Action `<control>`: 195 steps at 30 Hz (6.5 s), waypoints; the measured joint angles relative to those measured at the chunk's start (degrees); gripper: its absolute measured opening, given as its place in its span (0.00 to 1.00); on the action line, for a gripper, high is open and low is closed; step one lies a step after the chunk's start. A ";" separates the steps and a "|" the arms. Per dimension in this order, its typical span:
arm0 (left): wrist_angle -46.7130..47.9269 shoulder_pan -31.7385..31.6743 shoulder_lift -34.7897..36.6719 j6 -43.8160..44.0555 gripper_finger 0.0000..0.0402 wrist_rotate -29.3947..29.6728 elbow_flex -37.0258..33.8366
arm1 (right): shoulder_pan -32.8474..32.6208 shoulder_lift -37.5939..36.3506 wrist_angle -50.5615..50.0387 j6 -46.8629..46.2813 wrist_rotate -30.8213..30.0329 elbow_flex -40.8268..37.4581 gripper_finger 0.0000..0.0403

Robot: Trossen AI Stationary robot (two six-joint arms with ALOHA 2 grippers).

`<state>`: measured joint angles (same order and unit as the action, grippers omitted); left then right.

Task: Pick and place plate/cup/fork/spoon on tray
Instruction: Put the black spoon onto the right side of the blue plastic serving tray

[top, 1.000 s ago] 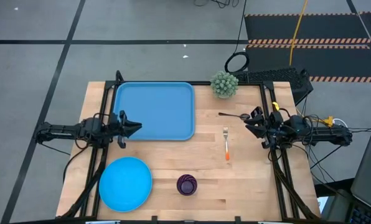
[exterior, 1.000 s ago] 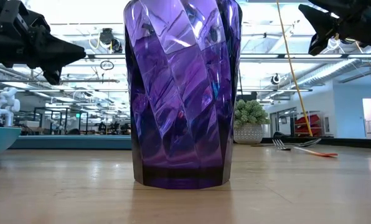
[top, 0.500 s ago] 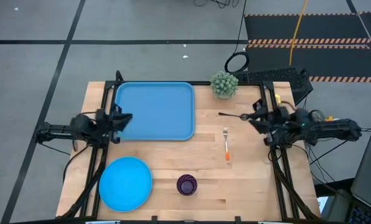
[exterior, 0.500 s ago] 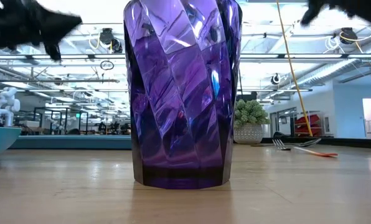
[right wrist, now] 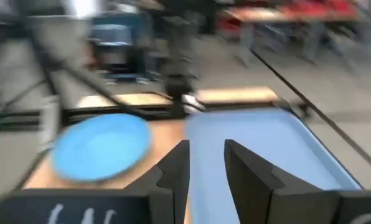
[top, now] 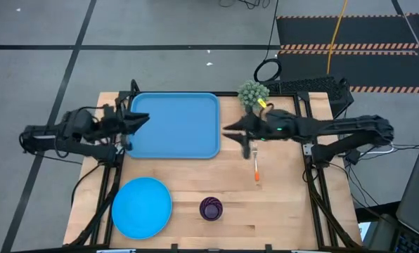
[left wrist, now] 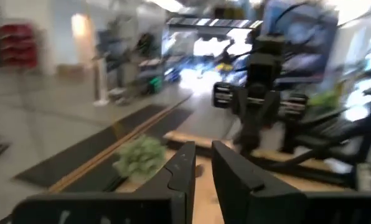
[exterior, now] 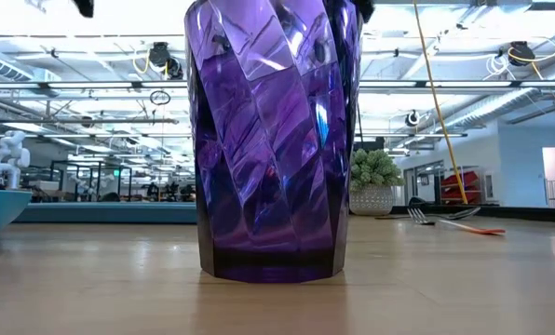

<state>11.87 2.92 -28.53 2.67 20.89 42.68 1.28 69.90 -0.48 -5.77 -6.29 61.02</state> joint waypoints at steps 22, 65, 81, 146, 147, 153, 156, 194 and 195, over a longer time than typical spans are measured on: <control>-10.49 0.57 -30.63 -14.26 0.14 7.12 6.62 | 17.45 9.96 -51.64 -2.60 -9.45 5.41 0.23; -10.28 -0.07 -30.91 -20.12 0.14 7.18 6.62 | 29.44 20.88 -35.43 24.41 -0.84 -12.99 0.16; -9.72 -0.07 -30.91 -19.91 0.14 7.16 6.62 | 24.77 19.46 -43.01 27.44 -8.28 -11.42 0.00; -0.06 -3.59 -26.08 -13.33 0.14 -10.54 6.66 | 18.69 40.35 -17.68 107.35 13.16 20.89 0.00; -0.15 -3.59 -26.10 -13.52 0.14 -10.54 6.66 | 18.80 40.62 -17.56 107.34 13.69 20.89 0.00; -1.43 -3.60 -26.08 -14.37 0.14 -11.72 6.62 | 18.64 42.46 -18.39 107.70 14.48 20.77 0.00; -1.43 -3.65 -26.08 -14.42 0.14 -12.03 6.62 | 18.53 42.54 -16.77 107.54 15.45 20.87 0.00; 0.41 -4.09 -25.97 -14.88 0.14 -13.58 6.59 | 18.05 63.57 -37.27 102.44 15.37 57.30 0.00; 0.49 -4.07 -25.79 -15.03 0.14 -13.58 6.59 | 18.03 63.91 -37.87 102.02 15.39 57.93 0.00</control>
<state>12.36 -1.15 -54.33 -12.36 7.31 49.28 19.32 133.81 -38.35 96.25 9.10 118.94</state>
